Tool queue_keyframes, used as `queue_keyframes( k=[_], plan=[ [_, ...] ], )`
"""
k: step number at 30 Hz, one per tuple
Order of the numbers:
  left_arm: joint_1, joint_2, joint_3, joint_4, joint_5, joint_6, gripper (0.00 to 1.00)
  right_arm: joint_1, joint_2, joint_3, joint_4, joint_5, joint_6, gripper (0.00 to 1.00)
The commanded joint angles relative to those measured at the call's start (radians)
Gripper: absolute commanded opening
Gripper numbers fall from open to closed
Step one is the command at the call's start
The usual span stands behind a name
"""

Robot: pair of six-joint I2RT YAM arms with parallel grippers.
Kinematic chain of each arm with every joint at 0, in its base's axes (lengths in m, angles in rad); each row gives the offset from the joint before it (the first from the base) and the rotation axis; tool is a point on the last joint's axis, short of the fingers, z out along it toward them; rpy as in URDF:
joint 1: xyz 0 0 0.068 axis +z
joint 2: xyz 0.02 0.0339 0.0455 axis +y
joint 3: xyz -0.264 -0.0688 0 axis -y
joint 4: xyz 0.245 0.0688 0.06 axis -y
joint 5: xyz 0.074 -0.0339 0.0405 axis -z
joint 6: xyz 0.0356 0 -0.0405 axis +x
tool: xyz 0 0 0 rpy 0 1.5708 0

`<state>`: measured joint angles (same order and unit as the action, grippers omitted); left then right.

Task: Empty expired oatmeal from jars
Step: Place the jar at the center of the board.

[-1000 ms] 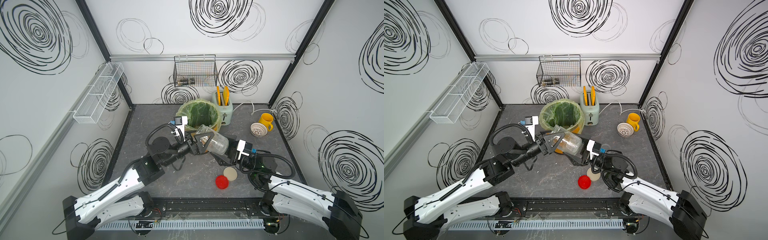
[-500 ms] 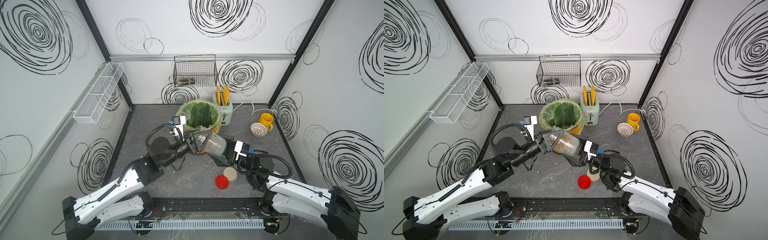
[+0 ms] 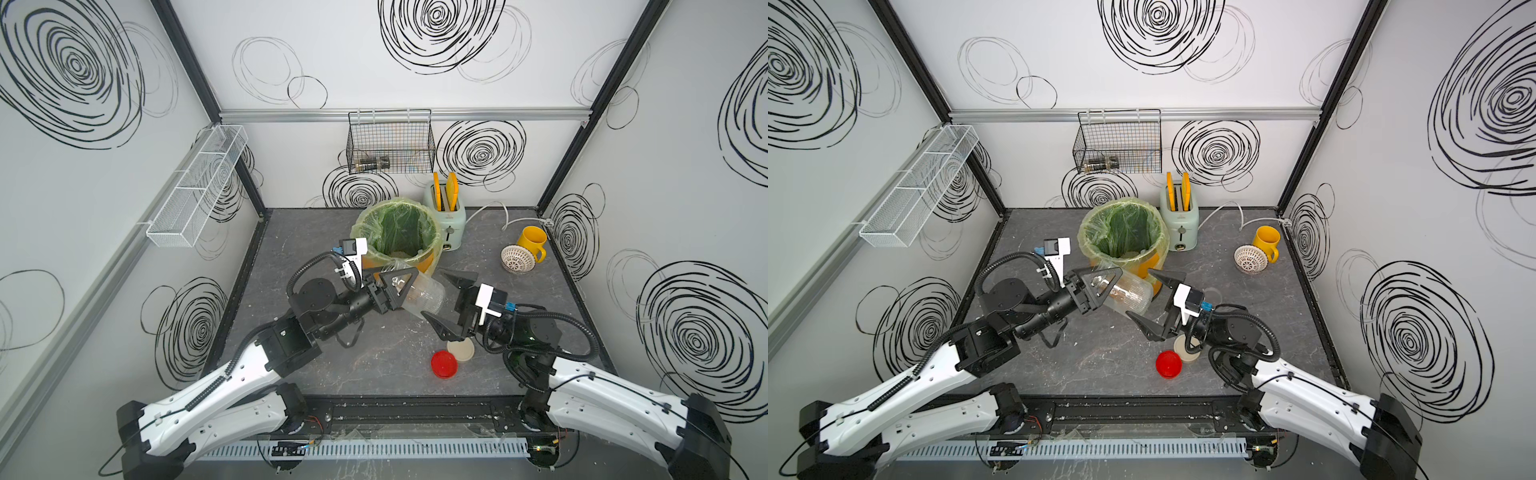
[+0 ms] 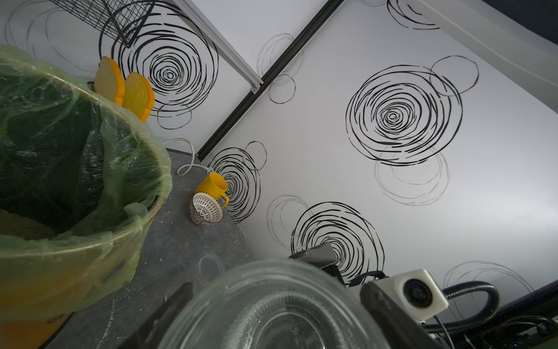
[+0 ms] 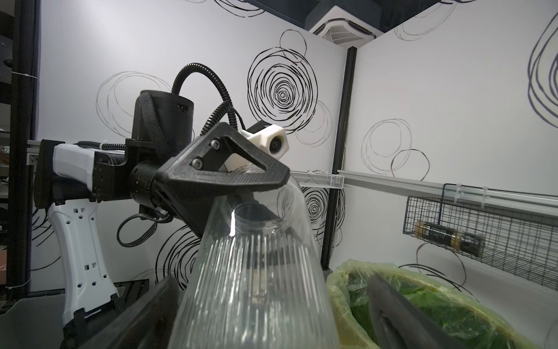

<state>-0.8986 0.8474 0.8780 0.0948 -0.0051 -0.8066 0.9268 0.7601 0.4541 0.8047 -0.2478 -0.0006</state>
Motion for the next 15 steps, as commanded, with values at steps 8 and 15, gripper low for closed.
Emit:
queue_keyframes(
  k=[8,15],
  plan=[
    [-0.037,-0.152,-0.161,-0.121,-0.279,0.244,0.00,0.003,-0.482,-0.120,-0.550,0.329,0.056,0.98],
    [-0.209,-0.141,-0.343,-0.106,-0.576,0.332,0.00,-0.035,-0.406,-0.087,-0.585,0.454,0.055,0.98]
  ],
)
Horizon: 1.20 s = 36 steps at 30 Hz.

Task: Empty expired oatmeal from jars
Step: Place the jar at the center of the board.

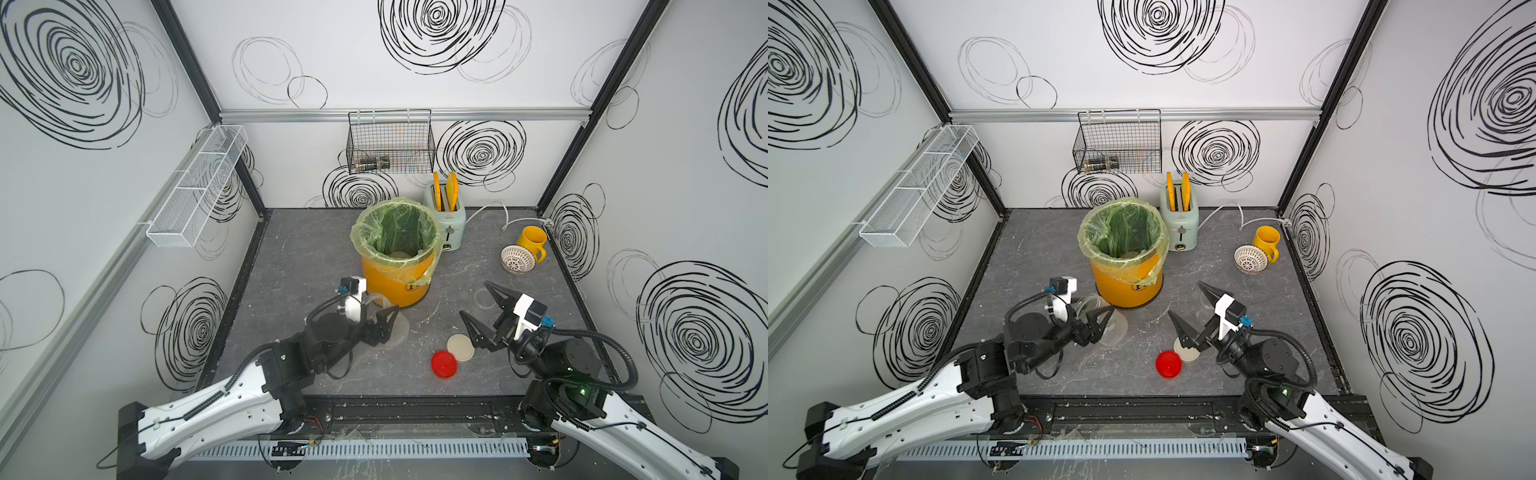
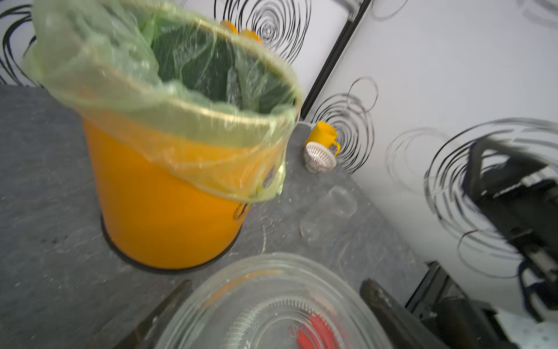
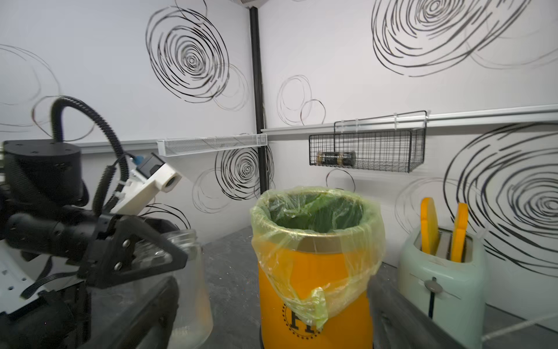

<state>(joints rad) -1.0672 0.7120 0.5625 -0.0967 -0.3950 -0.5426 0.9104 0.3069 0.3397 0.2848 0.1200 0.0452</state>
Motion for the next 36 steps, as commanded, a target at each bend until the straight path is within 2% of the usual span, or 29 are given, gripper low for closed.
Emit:
queue_keyframes(
  k=[1,6,11,16,27,33,36],
  plan=[
    [-0.057,-0.001,-0.055,0.111,-0.218,0.085,0.00,-0.037,0.079,0.052,-0.087,0.076,0.016,0.98],
    [-0.103,0.033,-0.141,0.247,-0.323,0.189,0.00,-0.184,0.199,0.149,-0.165,-0.047,0.077,0.98],
    [-0.149,0.071,-0.223,0.428,-0.415,0.309,0.00,-0.367,0.237,0.162,-0.163,-0.211,0.159,0.98],
    [-0.194,0.131,-0.306,0.608,-0.472,0.399,0.00,-0.476,0.278,0.223,-0.222,-0.275,0.175,0.98],
    [-0.195,0.271,-0.377,0.816,-0.481,0.418,0.00,-0.556,0.328,0.263,-0.231,-0.315,0.224,0.98],
    [-0.180,0.345,-0.372,0.845,-0.457,0.408,0.19,-0.577,0.305,0.275,-0.243,-0.307,0.222,0.98],
    [-0.178,0.363,-0.357,0.815,-0.476,0.382,0.20,-0.583,0.290,0.256,-0.233,-0.292,0.219,0.98]
  ],
)
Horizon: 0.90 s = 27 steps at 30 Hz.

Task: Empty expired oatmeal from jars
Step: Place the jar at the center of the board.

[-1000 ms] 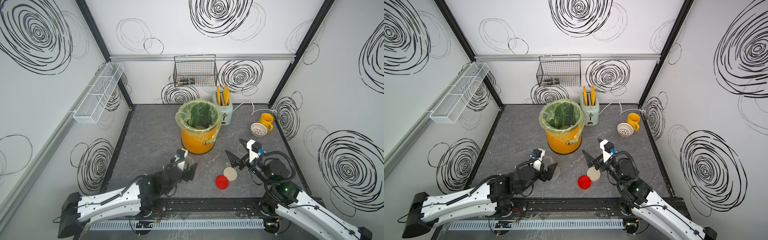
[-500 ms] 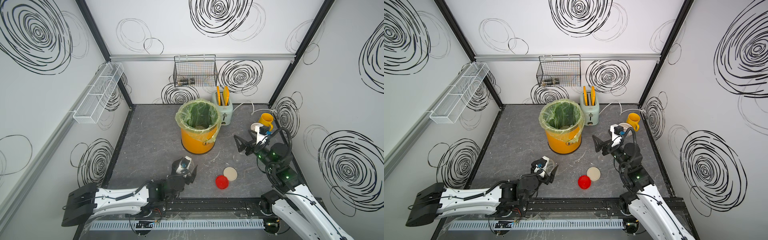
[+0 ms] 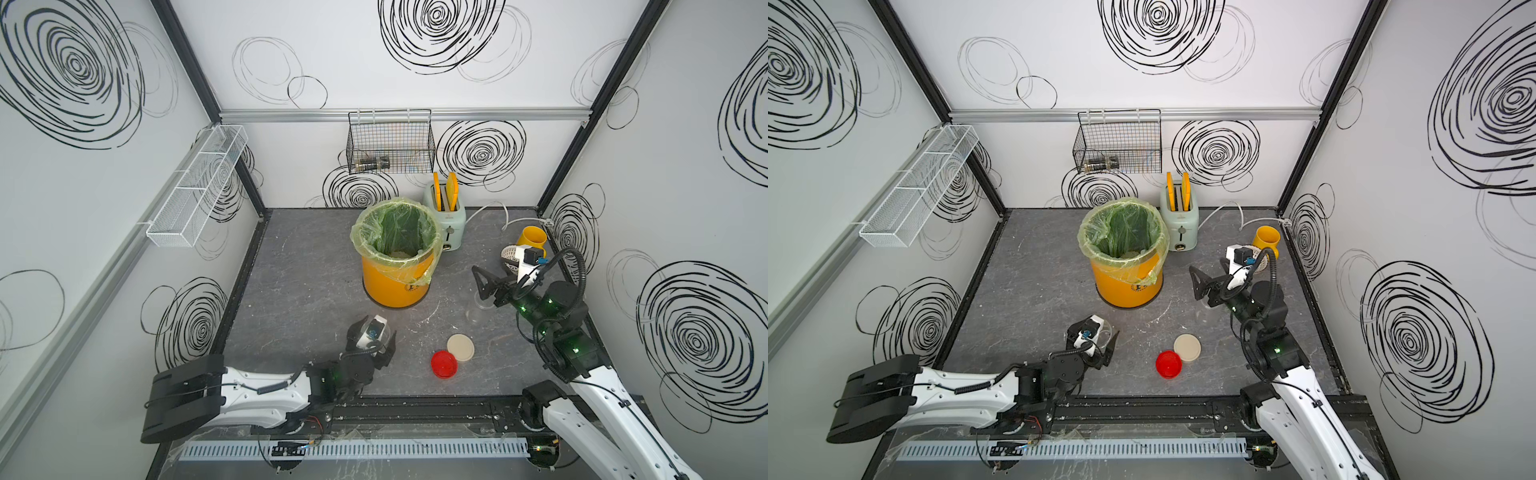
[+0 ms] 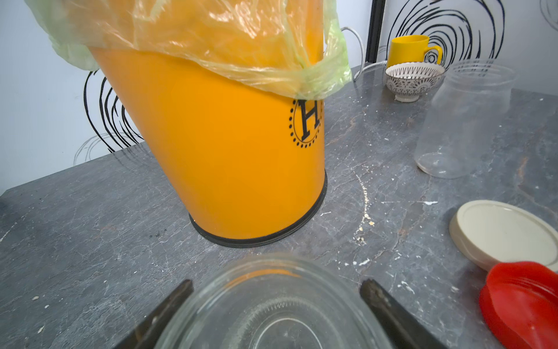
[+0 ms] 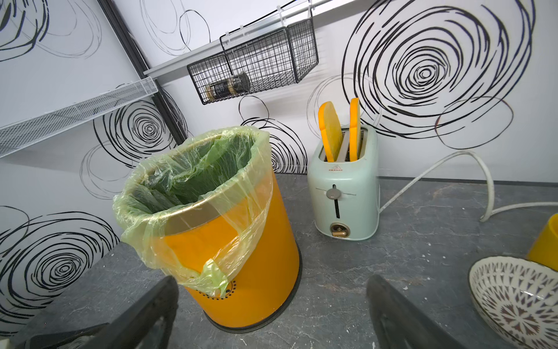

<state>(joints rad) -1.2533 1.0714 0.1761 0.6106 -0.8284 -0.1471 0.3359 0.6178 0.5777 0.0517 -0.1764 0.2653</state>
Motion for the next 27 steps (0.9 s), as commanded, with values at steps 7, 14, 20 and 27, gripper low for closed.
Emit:
queue_keyframes(
  k=[7,14,20,27],
  plan=[
    [0.012,0.037,0.002,0.160,-0.031,-0.040,0.20,-0.022,-0.022,0.022,0.006,-0.003,0.003,0.98],
    [0.011,0.059,-0.010,0.173,-0.022,-0.051,0.52,-0.030,-0.027,0.015,0.013,0.001,0.004,0.98],
    [0.011,0.020,-0.007,0.133,0.004,-0.061,0.93,-0.037,-0.021,0.027,0.004,0.010,0.006,0.98],
    [0.020,-0.061,0.006,0.052,0.023,-0.071,0.96,-0.056,0.013,0.076,-0.019,0.024,-0.005,0.98]
  ],
)
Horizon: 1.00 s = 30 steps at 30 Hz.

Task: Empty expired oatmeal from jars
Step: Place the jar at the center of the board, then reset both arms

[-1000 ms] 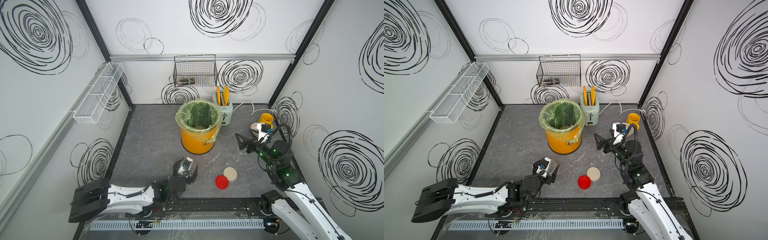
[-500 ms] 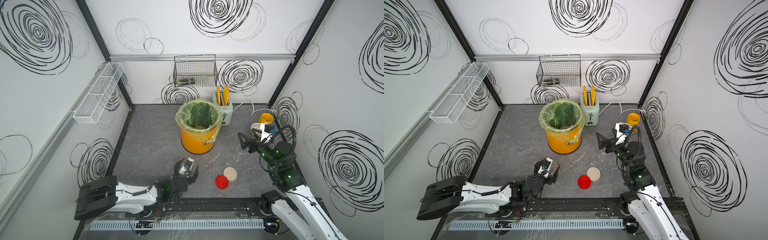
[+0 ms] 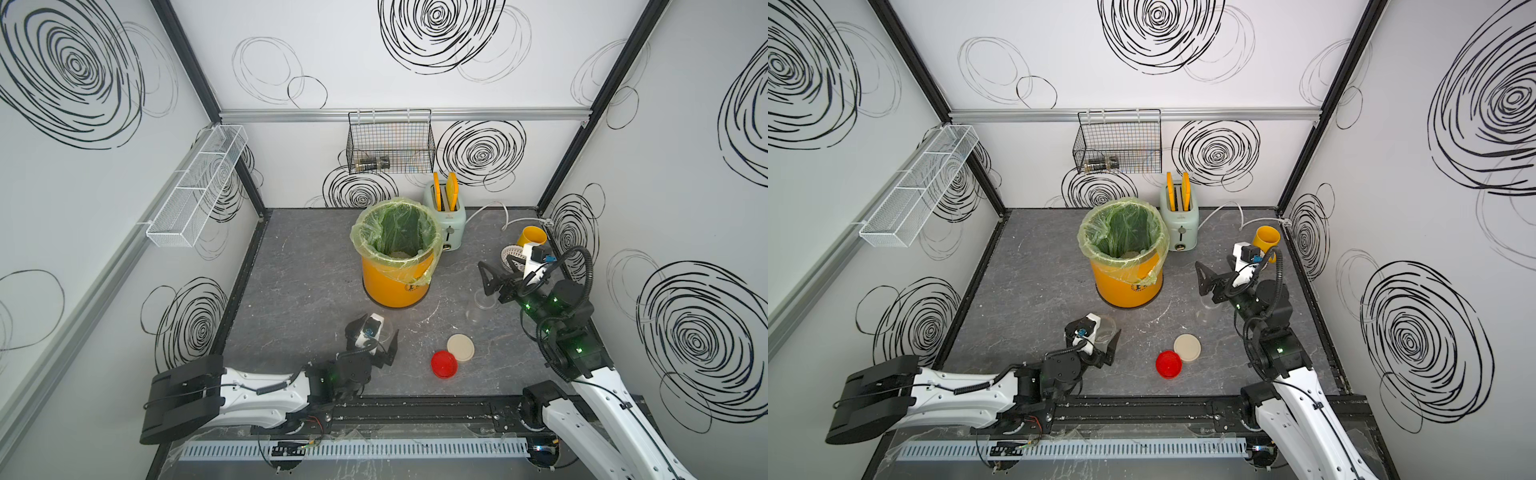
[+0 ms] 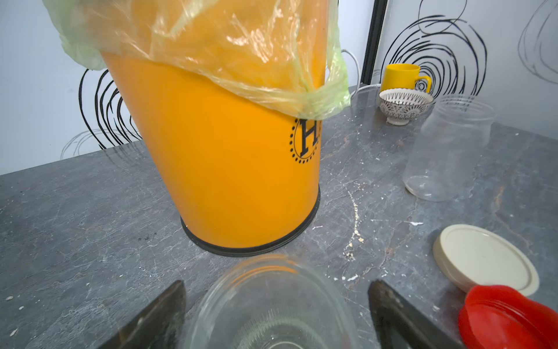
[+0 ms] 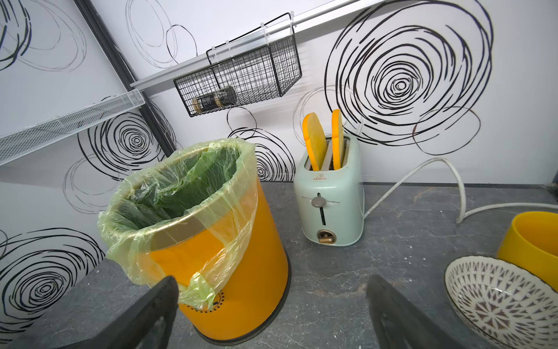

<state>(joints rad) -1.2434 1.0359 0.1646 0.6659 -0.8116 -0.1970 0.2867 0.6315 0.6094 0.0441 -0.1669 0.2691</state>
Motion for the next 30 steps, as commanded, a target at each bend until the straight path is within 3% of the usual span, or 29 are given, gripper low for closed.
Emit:
queue_keyframes(
  k=[1,4,6,7,9,11,14,17,19,22,26,30],
  plan=[
    [0.008,-0.048,0.028,-0.036,0.010,-0.034,0.96,-0.010,0.000,0.053,-0.020,0.019,-0.014,0.98],
    [-0.023,-0.172,0.096,-0.224,0.015,-0.076,0.96,-0.036,0.021,0.085,-0.032,0.083,-0.029,0.98],
    [-0.027,-0.262,0.170,-0.389,0.027,-0.106,0.96,-0.101,0.068,0.073,0.027,0.113,0.049,0.98],
    [-0.019,-0.296,0.219,-0.489,0.014,-0.126,0.96,-0.153,0.098,0.054,0.084,0.068,0.108,0.98],
    [0.029,-0.348,0.330,-0.672,0.013,-0.130,0.96,-0.252,0.144,0.042,0.157,0.013,0.175,0.98],
    [0.162,-0.393,0.361,-0.710,0.102,-0.054,0.96,-0.362,0.184,0.015,0.266,-0.005,0.194,0.98],
    [0.463,-0.464,0.270,-0.514,0.255,0.140,0.97,-0.479,0.260,-0.013,0.387,0.011,0.167,0.98],
    [0.854,-0.421,0.136,-0.212,0.496,0.222,0.96,-0.473,0.319,-0.065,0.476,0.119,0.011,0.98],
    [0.929,-0.275,0.108,-0.103,0.432,0.308,0.96,-0.449,0.359,-0.144,0.602,0.163,-0.068,0.98],
    [1.120,-0.090,0.101,0.002,0.605,0.184,0.96,-0.394,0.440,-0.209,0.681,0.245,-0.168,0.98],
    [1.208,0.047,0.083,0.135,0.706,0.257,0.96,-0.400,0.516,-0.228,0.687,0.272,-0.148,0.98],
    [1.275,0.151,0.056,0.293,0.797,0.241,0.96,-0.402,0.555,-0.280,0.758,0.259,-0.132,0.98]
  ],
)
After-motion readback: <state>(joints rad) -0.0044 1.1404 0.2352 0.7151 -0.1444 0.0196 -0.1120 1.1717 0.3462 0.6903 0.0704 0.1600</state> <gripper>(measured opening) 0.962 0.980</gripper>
